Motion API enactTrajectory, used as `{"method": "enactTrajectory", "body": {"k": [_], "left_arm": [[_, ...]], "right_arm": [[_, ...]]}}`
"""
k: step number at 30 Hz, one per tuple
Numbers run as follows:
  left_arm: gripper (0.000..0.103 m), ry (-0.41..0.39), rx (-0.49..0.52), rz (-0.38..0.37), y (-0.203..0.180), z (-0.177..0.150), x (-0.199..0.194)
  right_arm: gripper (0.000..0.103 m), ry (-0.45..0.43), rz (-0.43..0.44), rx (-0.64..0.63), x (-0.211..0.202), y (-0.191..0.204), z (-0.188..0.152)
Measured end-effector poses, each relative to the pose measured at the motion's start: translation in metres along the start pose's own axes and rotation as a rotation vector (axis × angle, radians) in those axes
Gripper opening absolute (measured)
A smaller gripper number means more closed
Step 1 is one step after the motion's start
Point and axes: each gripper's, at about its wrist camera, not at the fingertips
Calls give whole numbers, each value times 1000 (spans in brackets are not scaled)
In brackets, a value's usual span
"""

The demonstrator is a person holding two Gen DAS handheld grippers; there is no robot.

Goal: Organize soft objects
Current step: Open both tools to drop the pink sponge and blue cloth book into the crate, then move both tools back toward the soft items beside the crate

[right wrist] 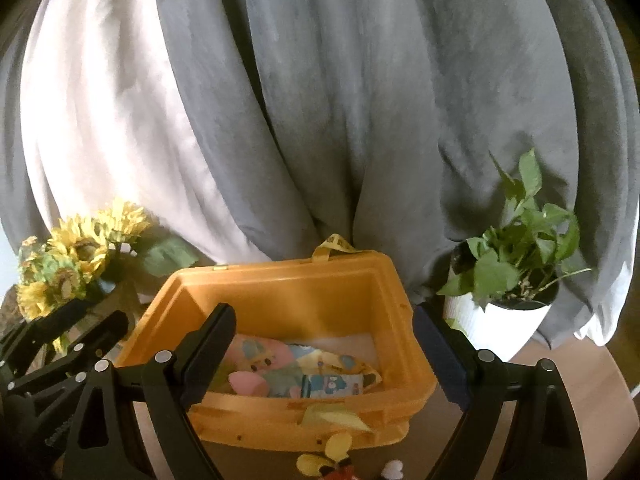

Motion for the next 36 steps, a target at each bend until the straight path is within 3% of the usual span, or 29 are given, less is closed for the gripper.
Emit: {"method": "enactTrajectory", "body": {"k": [13,36], "left_arm": [[63,-42,3,3,7,-10,-47],[66,-24,23,-26,11,-52,-111]], "right_arm": [[91,-29,1,4,-46,9,-11],[91,-23,0,-5,-112,22,-52]]}}
Point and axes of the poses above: each gripper's, at about its wrist camera, not at the fingertips, and x roughly the way its jaws point, y to its left, z to its top, and after that the axes turned 4 degrees about -y, right-handed
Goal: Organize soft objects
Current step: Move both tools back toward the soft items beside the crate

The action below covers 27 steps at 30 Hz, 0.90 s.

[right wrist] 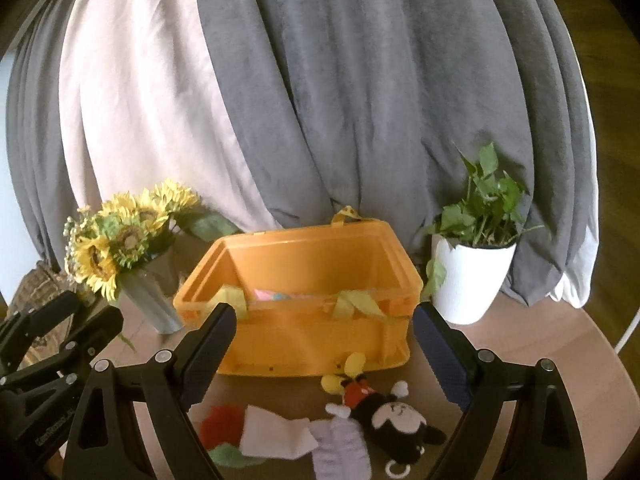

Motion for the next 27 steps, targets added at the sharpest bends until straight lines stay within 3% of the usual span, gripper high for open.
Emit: {"method": "enactTrajectory", "body": {"k": [10,27], "left_arm": [[66,50,7,-28,-6,-24,-13],[66,168,55,-30,-17,-68,-12]], "right_arm": [[91,41,-10,-2,-17,0,-24],[91,205,-6,-16,-15,-5,-77]]}}
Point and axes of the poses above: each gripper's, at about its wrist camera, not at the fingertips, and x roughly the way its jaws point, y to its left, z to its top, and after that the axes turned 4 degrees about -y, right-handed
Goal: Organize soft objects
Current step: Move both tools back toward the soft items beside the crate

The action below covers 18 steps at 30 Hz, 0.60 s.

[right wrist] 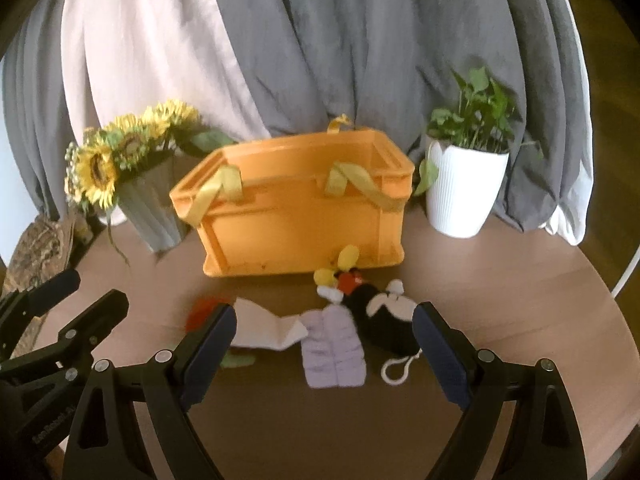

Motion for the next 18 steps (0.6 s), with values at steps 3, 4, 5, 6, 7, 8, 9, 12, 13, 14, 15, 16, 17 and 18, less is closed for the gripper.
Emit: {"method": "enactTrajectory", "body": {"k": [3,4,5,6,7,8,9,12,13,14,15,16,17,18], "left_arm": [[66,15,4,0,-1,-6,4],[66,23,7,2,-1,-9,6],[66,31,7,-1,-1,-11,8],[66,42,7,-4,-1,-13,11],[66,49,6,-4,-1,-15,13],[66,54,7,-4,-1,-17,16],[66,63,10,-4,-1,-20,18],[66,81,14,-9,-2,-25,24],[67,84,17,-7,-3,-27,25],[67,90,20,-7,-4,-29,27],[67,98,21,-11,-5,-32,30],[67,102,21,-14,-6,-33,32],[67,110,19,-16,-6,-35,34],[67,118,17,-20,-6,-37,37]], "right_arm": [[91,28,4,-9,5,0,-7],[91,37,4,-14,8,0,-9],[91,43,5,-16,9,1,-11],[91,50,7,-22,11,1,-13],[91,56,5,-29,13,2,-15],[91,58,3,-33,14,2,-16],[91,64,2,-40,16,3,-18],[91,76,-1,-60,22,4,-22],[91,80,-3,-69,23,5,-24],[91,82,-4,-74,24,5,-25],[91,83,-7,-86,26,6,-27],[90,82,-13,-99,27,7,-28],[90,81,-19,-113,29,8,-30],[90,79,-24,-130,30,10,-31]]}}
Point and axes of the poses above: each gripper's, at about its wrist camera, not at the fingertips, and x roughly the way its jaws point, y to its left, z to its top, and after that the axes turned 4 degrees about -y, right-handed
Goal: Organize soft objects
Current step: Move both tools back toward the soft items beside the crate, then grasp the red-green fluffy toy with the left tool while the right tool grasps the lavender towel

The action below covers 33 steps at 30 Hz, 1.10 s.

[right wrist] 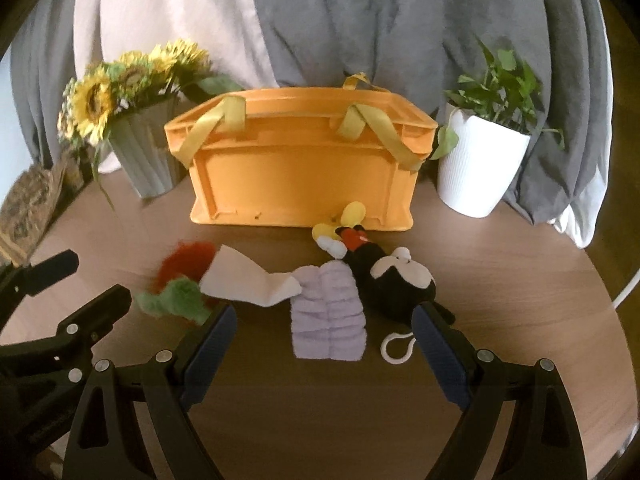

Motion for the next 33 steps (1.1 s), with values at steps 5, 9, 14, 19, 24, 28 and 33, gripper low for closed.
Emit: {"method": "enactTrajectory", "body": {"k": [5,9,14,19,24,28,33], "left_arm": [[66,32,6,-13,-2,-6,14],[67,52,7,-25,-2,-7,26],[66,73,13,-40,-2,-7,40],[66,95,25,-54,-3,-6,53],[66,114,39,-78,-4,-5,65],[66,123,59,-99,-7,-3,75],[70,141,88,-126,-11,-1,88]], "right_arm": [[90,10,-18,-48,11,5,-5],[89,26,-11,-65,21,5,-7],[84,55,0,-67,34,5,-8],[81,86,13,-46,46,1,-9],[79,124,28,-23,56,0,-11],[75,152,44,-6,64,0,-12],[70,176,56,5,73,-2,-12]]}}
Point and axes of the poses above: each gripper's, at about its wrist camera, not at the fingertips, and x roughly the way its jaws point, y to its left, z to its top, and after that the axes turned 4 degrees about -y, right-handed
